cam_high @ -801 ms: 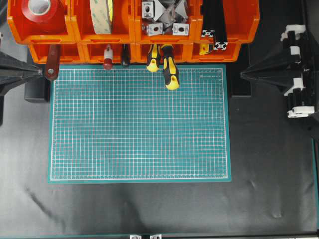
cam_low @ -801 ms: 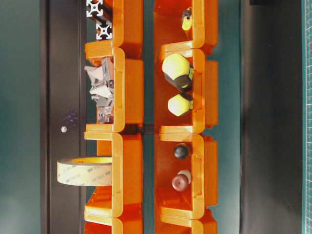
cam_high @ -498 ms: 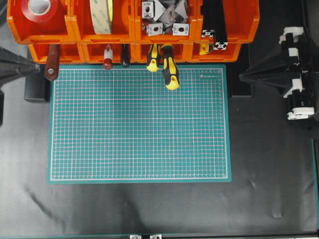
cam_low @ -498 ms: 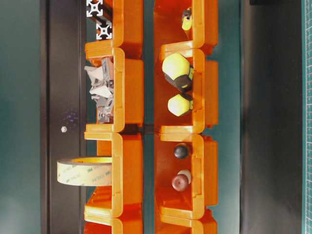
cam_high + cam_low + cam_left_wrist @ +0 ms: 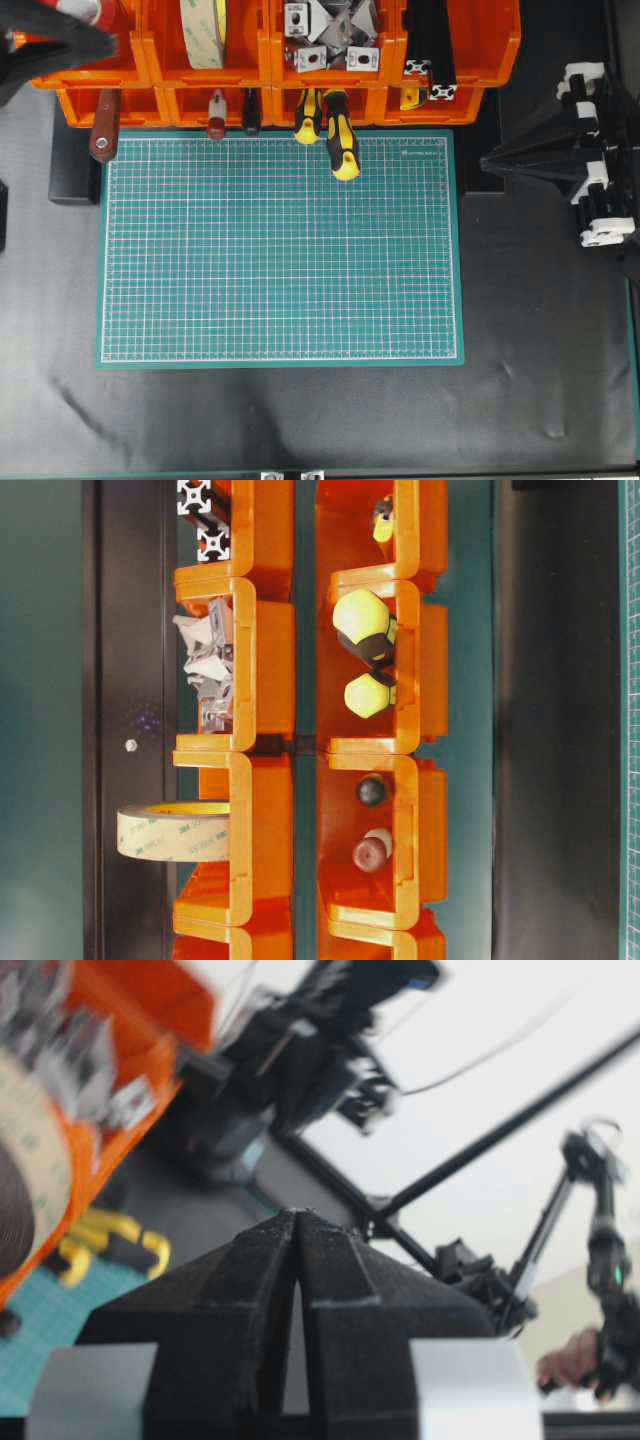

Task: Pick foam from container rack with left arm.
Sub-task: 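Move the left gripper up toward the tape rolls in the orange rack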

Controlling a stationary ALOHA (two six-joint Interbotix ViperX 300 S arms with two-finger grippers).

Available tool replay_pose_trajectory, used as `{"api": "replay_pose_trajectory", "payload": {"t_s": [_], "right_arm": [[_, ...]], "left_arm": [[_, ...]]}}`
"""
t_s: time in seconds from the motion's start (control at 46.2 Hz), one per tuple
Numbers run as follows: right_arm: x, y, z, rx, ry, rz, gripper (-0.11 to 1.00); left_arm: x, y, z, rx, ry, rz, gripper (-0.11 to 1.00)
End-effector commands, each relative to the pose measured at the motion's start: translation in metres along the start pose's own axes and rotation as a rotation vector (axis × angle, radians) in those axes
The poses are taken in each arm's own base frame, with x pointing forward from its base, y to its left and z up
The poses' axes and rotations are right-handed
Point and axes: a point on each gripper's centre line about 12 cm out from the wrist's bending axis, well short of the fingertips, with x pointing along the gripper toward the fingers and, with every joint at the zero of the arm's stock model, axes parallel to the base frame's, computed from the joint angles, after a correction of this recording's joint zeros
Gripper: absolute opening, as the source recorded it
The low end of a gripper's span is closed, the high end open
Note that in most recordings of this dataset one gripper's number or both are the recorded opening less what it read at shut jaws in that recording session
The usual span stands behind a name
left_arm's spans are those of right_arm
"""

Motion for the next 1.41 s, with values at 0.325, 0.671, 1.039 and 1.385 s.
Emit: {"api": "replay_pose_trajectory", "payload": {"t_s": [0.325,0.671,1.039,1.385], "right_arm": [[0.002,0.003,0.013,0.004,-0.036,0.009,0.0],[0.002,0.003,0.013,0.007,-0.037,0.011,0.0],[0.002,0.007,0.013,0.006,-0.039,0.032,0.0],[0.002,0.007,0.013,0.005,-0.039,0.032,0.0]], "left_arm": [[0.012,-0.003,0.026,-0.071,-0.009,0.081,0.0],[0.029,0.001,0.03,-0.101,0.005,0.122,0.62],[0.032,0.023,0.035,-0.202,0.047,0.284,0.88],[0.063,0.035,0.034,-0.21,0.085,0.345,0.88]]}}
